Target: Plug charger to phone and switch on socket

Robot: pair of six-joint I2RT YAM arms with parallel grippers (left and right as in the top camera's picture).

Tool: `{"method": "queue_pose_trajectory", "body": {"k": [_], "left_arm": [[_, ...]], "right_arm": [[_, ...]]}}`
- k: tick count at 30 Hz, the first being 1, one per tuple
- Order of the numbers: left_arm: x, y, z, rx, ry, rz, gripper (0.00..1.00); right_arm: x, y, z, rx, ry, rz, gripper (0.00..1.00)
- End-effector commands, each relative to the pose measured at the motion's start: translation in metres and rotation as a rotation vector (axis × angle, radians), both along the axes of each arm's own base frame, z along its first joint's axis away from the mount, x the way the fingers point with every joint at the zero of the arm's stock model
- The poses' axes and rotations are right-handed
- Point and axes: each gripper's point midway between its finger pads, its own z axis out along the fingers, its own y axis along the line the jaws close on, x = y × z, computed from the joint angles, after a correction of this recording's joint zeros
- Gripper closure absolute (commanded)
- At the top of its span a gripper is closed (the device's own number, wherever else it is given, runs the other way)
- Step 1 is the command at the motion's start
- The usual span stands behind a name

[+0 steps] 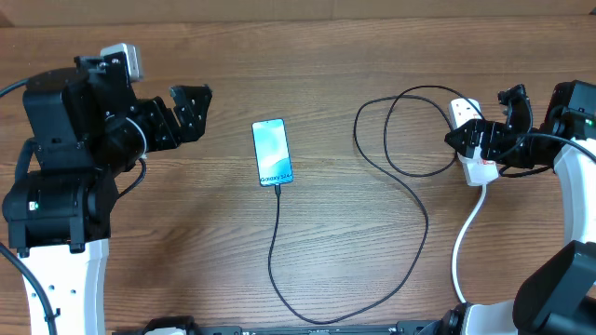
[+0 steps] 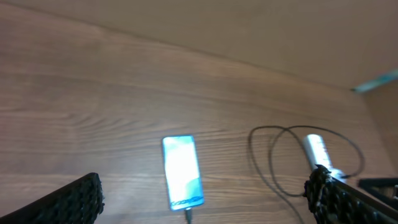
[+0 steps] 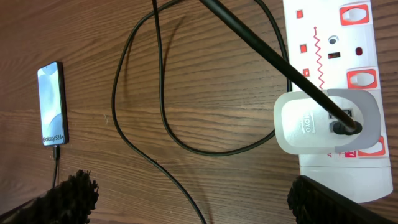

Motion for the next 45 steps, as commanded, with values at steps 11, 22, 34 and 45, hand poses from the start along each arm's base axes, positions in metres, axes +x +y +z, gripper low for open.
{"method": "queue_pose_trajectory", "body": {"k": [11,22,34,45], "left_arm": [[-0.037,0.008,-0.094,0.038,0.158,0.054,0.0],[-0.012,0.003,-0.085,0.029,-0.319,0.027,0.0],[-0.064,-0.015,-0.045,0.028,-0.893,-0.07,0.0],[-0.09,-0.015,-0.095,0.04,-0.969,-0.059,0.0]], "right_arm": [[0.001,0.001,0.01,-0.016,-0.034,0.013,0.0],[0.001,0.001,0.01,-0.016,-0.034,0.013,0.0],[0.001,0.001,0.01,-0.016,-0.034,0.013,0.0],[0.001,0.001,0.01,-0.016,-0.033,0.013,0.0]]}}
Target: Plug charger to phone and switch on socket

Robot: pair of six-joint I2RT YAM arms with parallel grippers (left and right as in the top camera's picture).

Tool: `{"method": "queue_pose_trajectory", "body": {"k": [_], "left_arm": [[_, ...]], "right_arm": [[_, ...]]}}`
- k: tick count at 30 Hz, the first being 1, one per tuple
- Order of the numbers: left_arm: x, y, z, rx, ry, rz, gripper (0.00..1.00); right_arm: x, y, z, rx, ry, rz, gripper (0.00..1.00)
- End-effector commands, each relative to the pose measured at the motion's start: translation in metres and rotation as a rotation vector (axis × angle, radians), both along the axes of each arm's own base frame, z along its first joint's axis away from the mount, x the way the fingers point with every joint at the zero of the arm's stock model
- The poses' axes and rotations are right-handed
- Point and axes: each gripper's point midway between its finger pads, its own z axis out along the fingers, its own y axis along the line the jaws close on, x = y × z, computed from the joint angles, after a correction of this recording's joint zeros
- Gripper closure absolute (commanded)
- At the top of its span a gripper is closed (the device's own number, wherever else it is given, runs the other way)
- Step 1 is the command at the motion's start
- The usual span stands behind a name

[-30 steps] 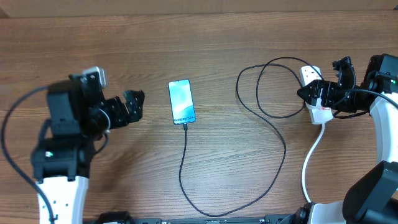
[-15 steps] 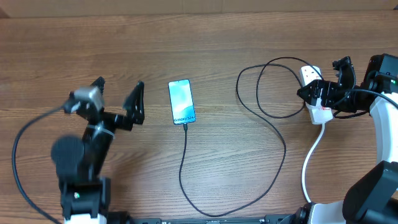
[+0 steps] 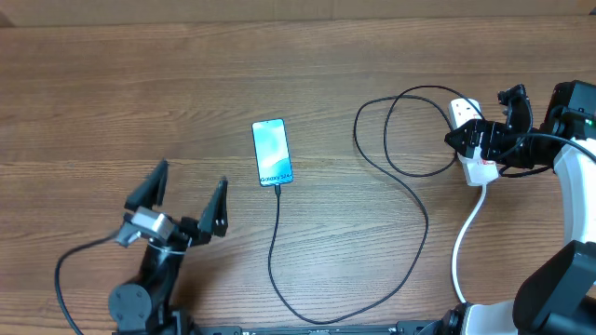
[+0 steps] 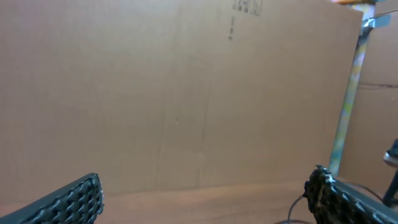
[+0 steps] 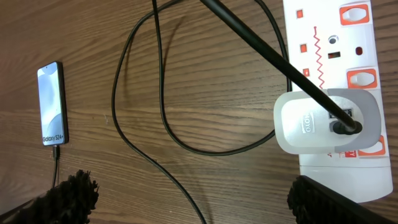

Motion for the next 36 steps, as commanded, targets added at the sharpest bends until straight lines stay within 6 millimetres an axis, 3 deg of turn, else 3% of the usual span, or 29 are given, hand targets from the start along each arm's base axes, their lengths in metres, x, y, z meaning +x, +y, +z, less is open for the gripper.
{"method": "queue_pose_trajectory", "body": {"k": [1,5,9,15,20,36], "left_arm": [[-0.003,-0.002,-0.014,0.004,0.027,-0.004,0.0],[-0.001,-0.001,-0.03,0.051,0.081,0.014,0.0],[0.002,0.002,-0.067,0.12,0.211,0.045,0.0],[0.0,0.029,-0.105,0.1,0.37,0.201,0.01],[0.001,0.039,-0.108,0.142,0.373,0.263,0.0],[0.001,0.039,-0.108,0.162,0.368,0.266,0.0]], "right_arm": [[0.001,0.001,0.01,-0.015,-0.034,0.012,0.0],[0.001,0.001,0.01,-0.015,-0.034,0.013,0.0],[0.001,0.001,0.01,-0.015,-0.034,0.013,0.0],[0.001,0.001,0.01,-0.015,-0.034,0.012,0.0],[0.001,0.001,0.01,-0.015,-0.034,0.012,0.0],[0.001,0.001,0.01,-0.015,-0.034,0.012,0.0]]}}
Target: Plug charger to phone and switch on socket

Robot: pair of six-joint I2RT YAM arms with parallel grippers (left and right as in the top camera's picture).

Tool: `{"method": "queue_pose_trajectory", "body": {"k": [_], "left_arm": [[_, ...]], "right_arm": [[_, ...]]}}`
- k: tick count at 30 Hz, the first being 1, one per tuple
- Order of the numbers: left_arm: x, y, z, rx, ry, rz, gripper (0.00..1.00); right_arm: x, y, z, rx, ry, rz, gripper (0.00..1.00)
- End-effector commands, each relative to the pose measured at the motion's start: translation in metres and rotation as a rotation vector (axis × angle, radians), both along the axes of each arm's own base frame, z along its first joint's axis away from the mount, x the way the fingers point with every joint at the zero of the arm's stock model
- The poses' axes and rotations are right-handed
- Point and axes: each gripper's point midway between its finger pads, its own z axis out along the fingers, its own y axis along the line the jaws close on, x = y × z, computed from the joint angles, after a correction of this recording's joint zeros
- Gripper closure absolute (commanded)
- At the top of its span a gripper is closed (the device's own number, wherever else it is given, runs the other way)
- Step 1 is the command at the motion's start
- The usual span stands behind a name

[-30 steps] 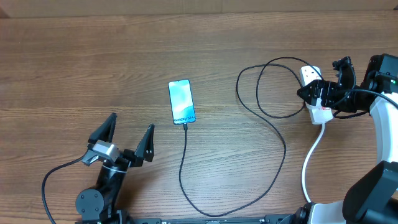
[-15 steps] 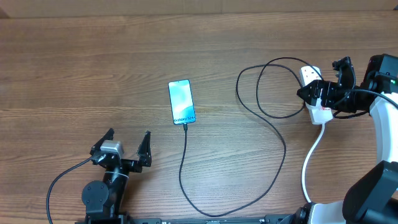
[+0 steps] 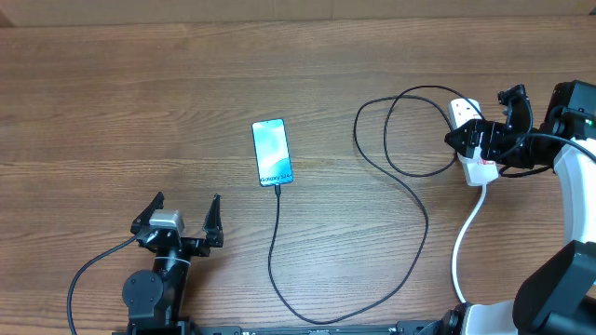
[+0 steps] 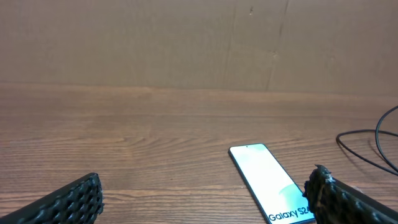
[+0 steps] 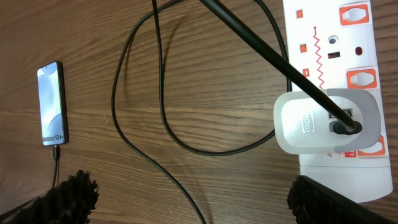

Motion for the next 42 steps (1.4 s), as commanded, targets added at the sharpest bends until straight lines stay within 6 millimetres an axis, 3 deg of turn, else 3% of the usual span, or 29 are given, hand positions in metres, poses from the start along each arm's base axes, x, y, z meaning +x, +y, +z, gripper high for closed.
{"method": "queue_pose_trajectory", "body": {"k": [1,32,36,42], "left_arm": [[0.0,0.001,0.0,0.03,-0.009,0.005,0.0],[0.0,0.001,0.0,0.03,-0.009,0.005,0.0],[0.0,0.001,0.0,0.03,-0.009,0.005,0.0],[0.0,0.001,0.0,0.03,-0.008,0.005,0.0]], "right_arm": [[0.001,0.001,0.01,-0.016,-0.033,0.012,0.0],[0.001,0.001,0.011,-0.017,-0.037,0.012,0.0],[-0.002,0.001,0.027,-0.039,-0.084,0.012,0.0],[-0.015,0.006,0.081,-0.102,-0.243,0.011,0.0]]}}
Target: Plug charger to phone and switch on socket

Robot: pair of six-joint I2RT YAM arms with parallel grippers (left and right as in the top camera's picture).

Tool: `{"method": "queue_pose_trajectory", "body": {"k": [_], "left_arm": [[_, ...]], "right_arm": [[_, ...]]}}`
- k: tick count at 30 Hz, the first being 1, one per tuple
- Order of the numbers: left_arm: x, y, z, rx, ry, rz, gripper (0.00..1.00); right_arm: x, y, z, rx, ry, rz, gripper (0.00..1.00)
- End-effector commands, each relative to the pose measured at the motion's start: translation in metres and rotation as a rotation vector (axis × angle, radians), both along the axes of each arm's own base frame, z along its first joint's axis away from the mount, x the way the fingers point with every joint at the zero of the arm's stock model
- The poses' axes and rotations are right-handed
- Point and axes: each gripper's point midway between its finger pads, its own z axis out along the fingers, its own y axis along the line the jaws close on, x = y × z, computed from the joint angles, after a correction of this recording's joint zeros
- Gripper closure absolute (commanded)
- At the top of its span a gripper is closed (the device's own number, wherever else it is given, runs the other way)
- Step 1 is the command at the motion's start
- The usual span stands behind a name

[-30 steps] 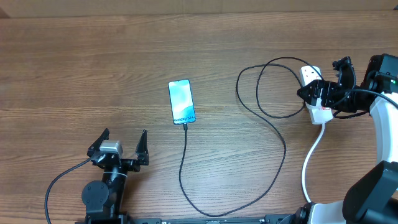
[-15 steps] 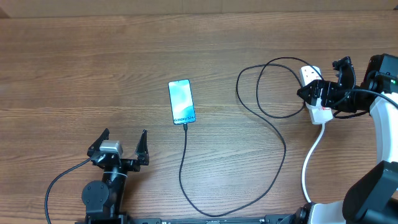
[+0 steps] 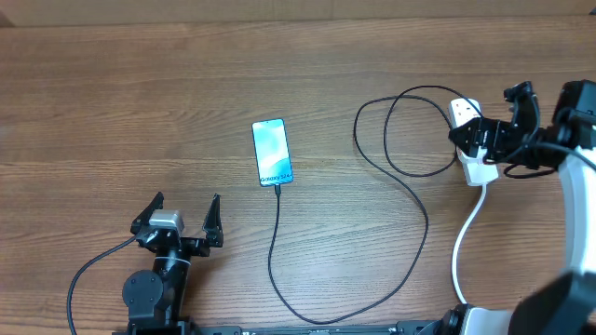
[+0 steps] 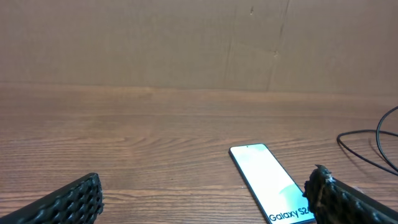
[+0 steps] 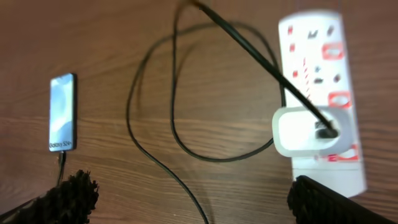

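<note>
The phone (image 3: 272, 152) lies screen-up and lit at the table's middle, also seen as the phone (image 4: 267, 183) and the phone (image 5: 62, 112). A black cable (image 3: 410, 200) meets its near edge and loops to the white charger (image 5: 305, 130), which sits plugged into the white power strip (image 5: 317, 74) with red switches at the right. My right gripper (image 3: 491, 119) hovers open over the strip, its fingers (image 5: 336, 199) wide apart. My left gripper (image 3: 184, 207) rests open, low at the front left, holding nothing, its fingers (image 4: 62, 199) facing the phone.
A brown cardboard wall (image 4: 186, 43) bounds the far edge of the wooden table (image 3: 112, 102). The strip's own white lead (image 3: 464, 247) runs toward the front right edge. The cable's loop (image 3: 396, 130) lies between phone and strip.
My right gripper has drawn back from the strip: in its wrist view the strip and charger look smaller and blurred, and more of the table shows. The left arm has not moved.
My left arm first stood raised at the far left with its gripper open toward the phone. Later it was folded down at the front left, then lower still, facing the phone. The right gripper stayed open over the strip until it drew back now.
</note>
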Motion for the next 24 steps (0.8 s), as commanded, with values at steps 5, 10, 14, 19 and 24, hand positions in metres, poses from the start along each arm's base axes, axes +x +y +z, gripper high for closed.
{"method": "queue_pose_trajectory", "body": {"k": [5,10,14,19,24], "left_arm": [[0.0,0.0,0.0,0.03,-0.009,0.004,0.0],[0.0,0.0,0.0,0.03,-0.009,0.004,0.0],[0.0,0.0,0.0,0.03,-0.009,0.004,0.01],[0.0,0.0,0.0,0.03,-0.009,0.004,0.0],[0.0,0.001,0.0,0.03,-0.009,0.004,0.0]], "right_arm": [[-0.027,0.012,0.083,-0.107,-0.258,0.012,0.0],[-0.045,0.032,0.116,-0.143,-0.371,0.052,0.0],[-0.051,0.025,0.124,-0.283,-0.393,0.019,0.0],[-0.061,-0.014,0.112,-0.481,-0.292,-0.127,0.0],[-0.063,-0.011,0.105,-0.487,-0.256,-0.111,0.0]]}}
